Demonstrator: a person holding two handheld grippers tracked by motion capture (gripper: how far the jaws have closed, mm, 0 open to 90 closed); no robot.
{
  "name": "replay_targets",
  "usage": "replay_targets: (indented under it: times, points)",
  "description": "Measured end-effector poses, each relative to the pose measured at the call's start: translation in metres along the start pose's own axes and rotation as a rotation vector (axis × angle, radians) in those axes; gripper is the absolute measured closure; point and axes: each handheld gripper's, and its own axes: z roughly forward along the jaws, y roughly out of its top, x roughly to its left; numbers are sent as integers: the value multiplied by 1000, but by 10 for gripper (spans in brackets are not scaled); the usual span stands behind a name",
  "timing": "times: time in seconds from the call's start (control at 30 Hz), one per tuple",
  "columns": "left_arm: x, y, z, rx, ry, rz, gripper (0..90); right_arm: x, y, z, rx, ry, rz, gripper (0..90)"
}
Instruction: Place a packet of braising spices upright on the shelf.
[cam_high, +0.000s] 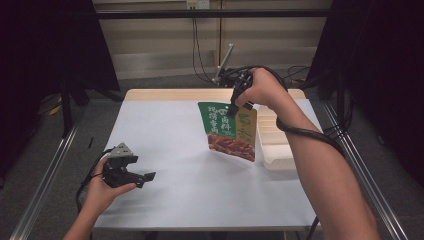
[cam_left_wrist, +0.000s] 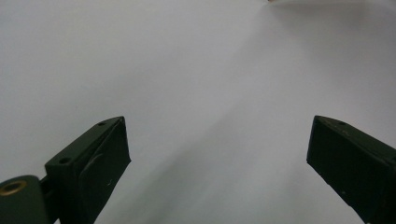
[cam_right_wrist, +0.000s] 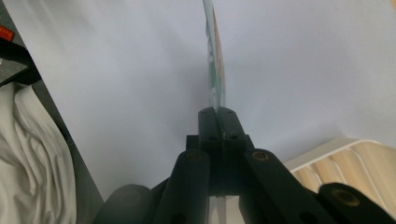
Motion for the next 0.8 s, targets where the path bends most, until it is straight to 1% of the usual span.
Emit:
replay_targets:
  times: [0.03, 0.07, 0.13, 0.17, 0.2, 0.33, 0.37, 0.4, 0.5, 0.57, 0.63, 0.67, 0.8]
  points:
    - [0, 0, 0, 1, -1, 1, 55, -1, 0, -2, 1, -7, -3, 900]
    - [0, 0, 0, 1, -1, 1, 55, -1, -1, -4, 3, -9, 11, 900]
    - [0, 0, 0, 2, 0, 3, 55, -3, -2, -7, 1, -15, 9, 900]
    - [0, 0, 0, 6, -1, 9, 55, -4, -2, -9, 0, -14, 15, 900]
    - [0, 0, 1, 4, 3, 9, 55, -4, -3, -11, -2, -14, 18, 900]
    - [0, 0, 0, 5, -4, 8, 55, -5, -4, -17, -13, -16, 26, 900]
    - [0, 0, 0, 1, -3, 2, 55, -6, -4, -19, -9, -14, 25, 900]
    - [0, 0, 0, 1, 1, 4, 55, -6, -4, -20, -10, -11, 27, 900]
    - [0, 0, 0, 1, -4, 2, 55, -7, -5, -23, -11, -16, 26, 900]
    - [0, 0, 0, 1, -4, 1, 55, -8, -6, -25, -7, -17, 35, 900]
    - [0, 0, 1, 0, -4, 2, 55, -9, -7, -29, -5, -21, 37, 900]
    - [0, 0, 1, 0, 4, 4, 55, -10, -8, -30, -7, -19, 39, 900]
    - [0, 0, 1, 3, -2, 7, 55, -13, -11, -35, -9, -23, 47, 900]
